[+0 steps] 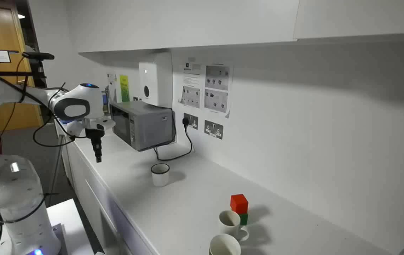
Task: Flip the switch on the socket
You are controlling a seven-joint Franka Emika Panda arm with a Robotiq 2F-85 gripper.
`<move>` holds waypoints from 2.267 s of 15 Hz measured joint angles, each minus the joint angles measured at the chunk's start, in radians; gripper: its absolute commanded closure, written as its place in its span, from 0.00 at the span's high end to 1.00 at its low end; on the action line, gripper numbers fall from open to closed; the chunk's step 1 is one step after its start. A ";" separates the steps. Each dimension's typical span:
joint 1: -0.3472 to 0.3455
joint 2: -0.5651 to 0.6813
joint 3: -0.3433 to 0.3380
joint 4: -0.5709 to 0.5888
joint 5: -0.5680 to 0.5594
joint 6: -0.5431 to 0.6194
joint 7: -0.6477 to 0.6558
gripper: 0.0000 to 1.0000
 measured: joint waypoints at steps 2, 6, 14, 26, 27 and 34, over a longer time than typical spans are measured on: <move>0.000 0.000 0.000 0.000 0.000 0.000 0.000 1.00; 0.000 0.000 0.000 0.000 0.000 0.000 0.000 1.00; 0.000 0.000 0.000 0.000 0.000 0.000 0.000 1.00; -0.002 0.113 0.030 0.004 -0.021 0.449 -0.046 1.00; -0.003 0.137 0.031 0.004 -0.030 0.500 -0.046 1.00; -0.048 0.333 0.035 0.036 -0.113 0.842 -0.044 1.00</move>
